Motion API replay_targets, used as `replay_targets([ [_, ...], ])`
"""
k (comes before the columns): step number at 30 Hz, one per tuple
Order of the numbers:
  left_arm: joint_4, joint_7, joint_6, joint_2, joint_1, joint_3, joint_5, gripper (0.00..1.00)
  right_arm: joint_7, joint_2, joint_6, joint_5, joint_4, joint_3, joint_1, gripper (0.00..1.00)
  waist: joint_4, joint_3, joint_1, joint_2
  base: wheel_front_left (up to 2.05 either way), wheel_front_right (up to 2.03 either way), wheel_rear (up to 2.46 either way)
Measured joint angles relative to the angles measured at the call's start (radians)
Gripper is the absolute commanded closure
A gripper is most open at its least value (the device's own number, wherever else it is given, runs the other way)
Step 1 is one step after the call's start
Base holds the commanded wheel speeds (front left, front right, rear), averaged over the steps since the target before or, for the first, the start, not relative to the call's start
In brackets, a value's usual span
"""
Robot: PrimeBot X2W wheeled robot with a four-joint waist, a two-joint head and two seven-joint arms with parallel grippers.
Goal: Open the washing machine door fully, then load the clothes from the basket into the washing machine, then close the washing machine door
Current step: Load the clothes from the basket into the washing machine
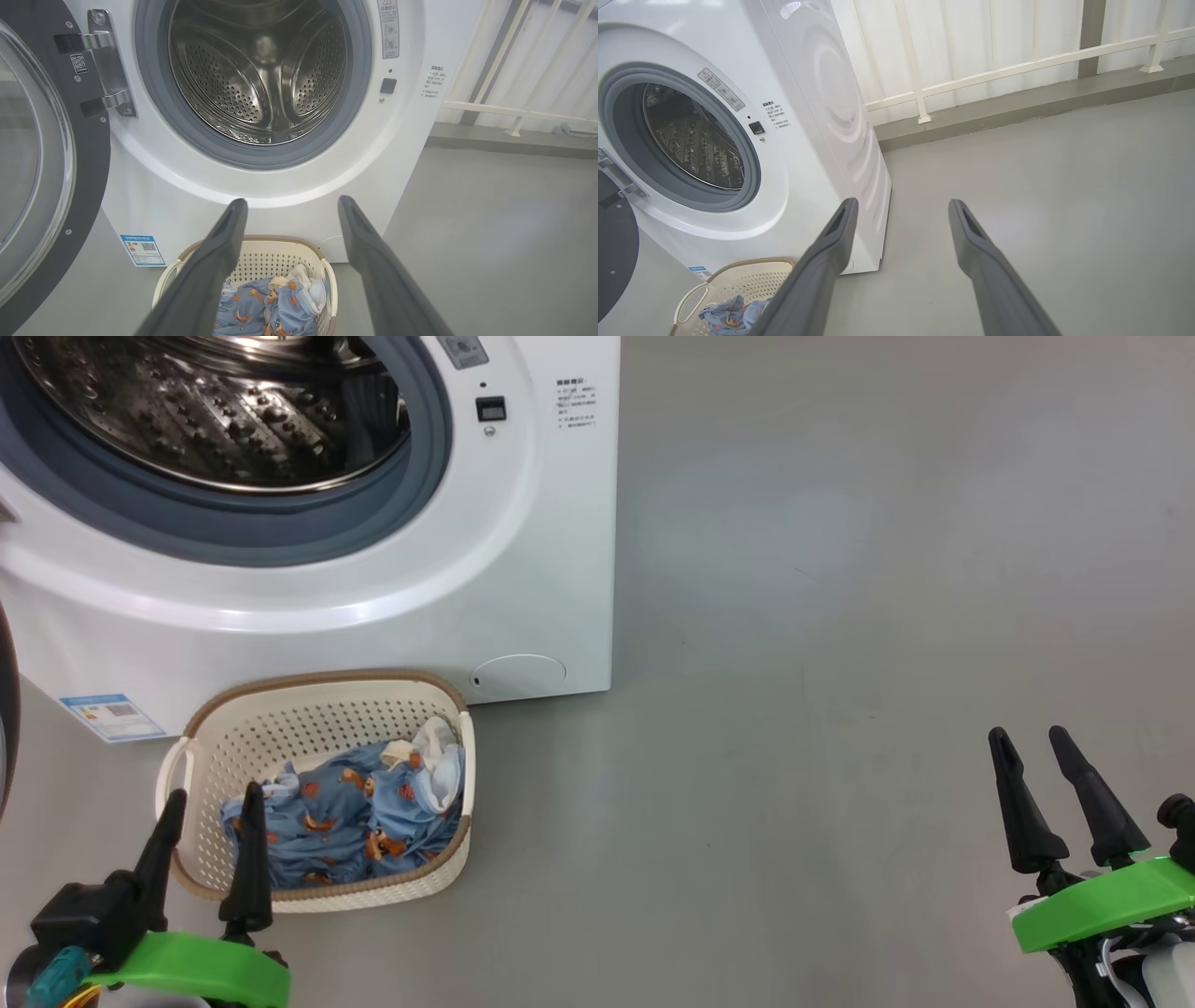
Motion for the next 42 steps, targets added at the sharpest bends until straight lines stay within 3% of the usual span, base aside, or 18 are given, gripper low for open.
replay_targets([
  [12, 0.016, 0.0, 0.0, 0.005, 0.0, -0.004, -0.029, 0.0, 0.0, 0.001, 0.0, 0.0, -0.002, -0.002, 0.0, 0.0, 0.011, 0.008, 0.0, 0.0, 0.02, -0.08, 0.06],
  [29, 0.02, 0.0, 0.0, 0.016, -0.01, -0.017, -0.03, 0.0, 0.0, 0.012, 0.0, 0.0, -0.003, 0.001, -0.004, 0.0, 0.008, 0.035, 0.0, 0.0, 0.54, -1.53, 0.98],
  [42, 0.021, 0.0, 0.0, 0.01, -0.022, -0.018, -0.022, 0.0, 0.0, 0.016, 0.0, 0.0, -0.003, 0.006, -0.004, 0.0, 0.009, 0.032, 0.0, 0.0, 0.13, -0.15, 0.02],
])
